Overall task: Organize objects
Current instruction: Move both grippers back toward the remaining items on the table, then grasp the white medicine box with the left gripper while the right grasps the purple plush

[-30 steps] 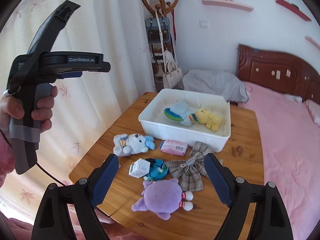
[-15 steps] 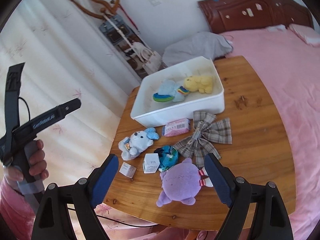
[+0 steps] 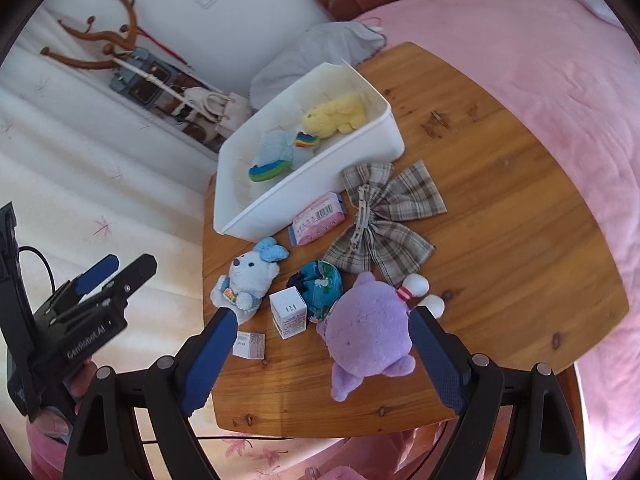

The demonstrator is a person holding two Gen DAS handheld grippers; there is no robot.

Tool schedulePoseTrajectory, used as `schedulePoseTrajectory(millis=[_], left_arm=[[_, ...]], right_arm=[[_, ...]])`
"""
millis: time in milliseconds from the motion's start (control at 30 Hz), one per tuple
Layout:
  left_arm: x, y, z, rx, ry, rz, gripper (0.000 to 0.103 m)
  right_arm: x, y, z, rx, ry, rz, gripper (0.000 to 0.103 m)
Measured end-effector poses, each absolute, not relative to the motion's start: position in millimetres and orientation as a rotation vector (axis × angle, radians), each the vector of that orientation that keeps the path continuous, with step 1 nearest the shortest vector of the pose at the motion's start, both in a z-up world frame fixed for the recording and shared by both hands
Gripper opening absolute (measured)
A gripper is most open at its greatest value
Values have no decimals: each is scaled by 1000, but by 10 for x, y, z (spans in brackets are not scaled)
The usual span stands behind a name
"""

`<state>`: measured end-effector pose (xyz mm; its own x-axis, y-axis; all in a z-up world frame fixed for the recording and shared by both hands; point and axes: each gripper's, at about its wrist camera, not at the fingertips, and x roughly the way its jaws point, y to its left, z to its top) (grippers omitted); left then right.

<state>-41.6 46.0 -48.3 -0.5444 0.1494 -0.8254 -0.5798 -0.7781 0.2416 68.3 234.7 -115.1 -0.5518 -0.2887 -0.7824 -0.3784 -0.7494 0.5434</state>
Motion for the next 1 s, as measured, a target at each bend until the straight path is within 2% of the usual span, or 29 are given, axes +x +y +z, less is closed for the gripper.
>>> schedulePoseTrajectory(millis=[533, 767, 1000], left_arm=[[-564, 485, -991, -1164, 850, 1953, 82], [-623, 482, -1224, -1213, 846, 1840, 82], [-654, 508, -1492, -1302, 839, 1743, 82]], right_arm=[[742, 2058, -1624, -1393, 1357, 2100, 88], [721, 2071, -1847, -1363, 1495, 1962, 88], [645, 2118, -2081, -1410, 1544, 1872, 88]])
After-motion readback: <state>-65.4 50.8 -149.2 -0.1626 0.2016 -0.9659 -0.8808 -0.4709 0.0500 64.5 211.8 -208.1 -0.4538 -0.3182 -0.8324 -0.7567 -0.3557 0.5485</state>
